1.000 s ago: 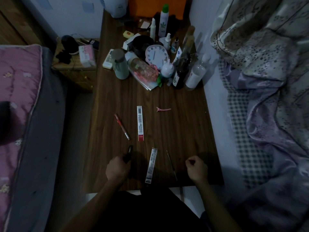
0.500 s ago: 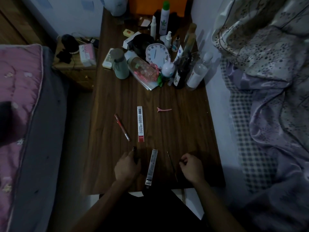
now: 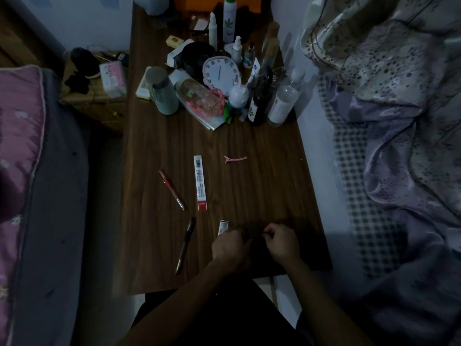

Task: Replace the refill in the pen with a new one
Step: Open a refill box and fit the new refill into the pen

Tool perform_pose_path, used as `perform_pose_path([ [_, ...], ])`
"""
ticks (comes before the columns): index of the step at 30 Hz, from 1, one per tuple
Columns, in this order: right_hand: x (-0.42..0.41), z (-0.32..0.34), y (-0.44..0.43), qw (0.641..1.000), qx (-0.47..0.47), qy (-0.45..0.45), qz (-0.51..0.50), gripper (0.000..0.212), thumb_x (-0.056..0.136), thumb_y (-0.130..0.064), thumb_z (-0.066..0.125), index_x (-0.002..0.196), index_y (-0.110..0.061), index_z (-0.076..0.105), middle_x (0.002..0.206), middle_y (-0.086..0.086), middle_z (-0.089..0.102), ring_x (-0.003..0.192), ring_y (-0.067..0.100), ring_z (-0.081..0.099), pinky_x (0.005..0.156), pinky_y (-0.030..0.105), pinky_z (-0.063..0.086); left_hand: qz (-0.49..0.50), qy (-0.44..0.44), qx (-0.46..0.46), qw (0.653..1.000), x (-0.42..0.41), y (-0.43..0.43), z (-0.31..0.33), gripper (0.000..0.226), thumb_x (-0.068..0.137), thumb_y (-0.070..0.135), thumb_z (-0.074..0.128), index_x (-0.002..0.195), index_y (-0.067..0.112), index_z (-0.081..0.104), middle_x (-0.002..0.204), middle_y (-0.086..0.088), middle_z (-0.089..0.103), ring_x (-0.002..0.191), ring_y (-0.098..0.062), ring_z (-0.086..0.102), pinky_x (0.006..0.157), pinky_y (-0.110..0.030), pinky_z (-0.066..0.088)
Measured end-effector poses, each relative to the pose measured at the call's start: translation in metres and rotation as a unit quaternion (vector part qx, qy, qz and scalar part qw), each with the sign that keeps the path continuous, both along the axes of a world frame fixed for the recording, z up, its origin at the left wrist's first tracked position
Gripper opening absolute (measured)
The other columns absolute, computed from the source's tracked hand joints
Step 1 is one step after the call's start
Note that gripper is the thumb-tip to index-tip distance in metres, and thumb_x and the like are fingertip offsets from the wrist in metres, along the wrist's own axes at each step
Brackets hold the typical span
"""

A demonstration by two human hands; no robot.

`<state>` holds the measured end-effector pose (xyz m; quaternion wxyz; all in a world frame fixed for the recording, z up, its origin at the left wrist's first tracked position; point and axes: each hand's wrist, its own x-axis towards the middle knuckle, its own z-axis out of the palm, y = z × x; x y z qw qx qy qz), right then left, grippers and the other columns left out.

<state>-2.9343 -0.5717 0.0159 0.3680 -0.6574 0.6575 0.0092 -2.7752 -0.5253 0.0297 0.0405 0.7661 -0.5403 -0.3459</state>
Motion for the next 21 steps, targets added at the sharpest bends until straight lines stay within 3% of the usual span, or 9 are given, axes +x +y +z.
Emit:
perform_pose_path([
  [5, -0.012, 0.008, -0.002, 0.994, -0.013, -0.068, -0.085, 0.009, 0.088, -0.010, 0.067, 0.092, -0.018, 0.071, 0.087, -0.005, 0.066, 0.082, 0.011, 0.061, 0.068, 0.016, 0.043, -0.002, -0.023, 0.034, 0.999, -0.003, -0.010, -0.003, 0.043, 0.083, 0.063, 0.055, 0.095, 0.024, 0.065, 0.088, 0.001, 0.071, 0.077, -0.018, 0.068, 0.066, -0.033, 0.055],
  [8, -0.016, 0.013, -0.002, 0.990, -0.018, -0.079, -0.117, 0.008, 0.088, -0.010, 0.068, 0.093, -0.014, 0.073, 0.085, -0.003, 0.066, 0.080, 0.012, 0.061, 0.065, 0.011, 0.040, -0.034, -0.038, 0.061, 0.997, -0.006, -0.022, -0.002, 0.040, 0.086, 0.057, 0.057, 0.095, 0.019, 0.066, 0.089, -0.003, 0.072, 0.079, -0.021, 0.069, 0.067, -0.033, 0.052],
  [14, -0.010, 0.029, -0.007, 0.981, -0.036, -0.111, -0.157, 0.007, 0.086, -0.009, 0.071, 0.089, -0.014, 0.075, 0.087, -0.002, 0.069, 0.087, 0.015, 0.063, 0.079, 0.023, 0.045, 0.005, -0.013, 0.097, 0.995, -0.012, -0.028, -0.002, 0.020, 0.091, 0.027, 0.056, 0.095, 0.013, 0.070, 0.097, -0.009, 0.074, 0.089, -0.026, 0.070, 0.079, -0.037, 0.058],
  [18, -0.003, 0.046, -0.012, 0.975, -0.037, -0.147, -0.164, 0.011, 0.087, -0.011, 0.072, 0.086, -0.022, 0.072, 0.089, -0.008, 0.069, 0.087, 0.009, 0.062, 0.081, 0.024, 0.046, 0.001, 0.044, 0.036, 0.998, -0.005, -0.027, 0.011, 0.030, 0.091, 0.038, 0.050, 0.105, 0.013, 0.059, 0.092, -0.008, 0.072, 0.084, -0.027, 0.069, 0.075, -0.039, 0.057],
  [21, 0.003, 0.065, -0.016, 0.966, -0.034, -0.198, -0.164, 0.017, 0.087, -0.014, 0.072, 0.081, -0.030, 0.071, 0.089, -0.014, 0.069, 0.088, 0.003, 0.062, 0.076, 0.020, 0.047, 0.013, 0.121, -0.033, 0.992, 0.006, -0.020, 0.026, 0.021, 0.096, 0.031, 0.043, 0.103, 0.013, 0.048, 0.085, -0.011, 0.069, 0.076, -0.028, 0.066, 0.062, -0.033, 0.047],
])
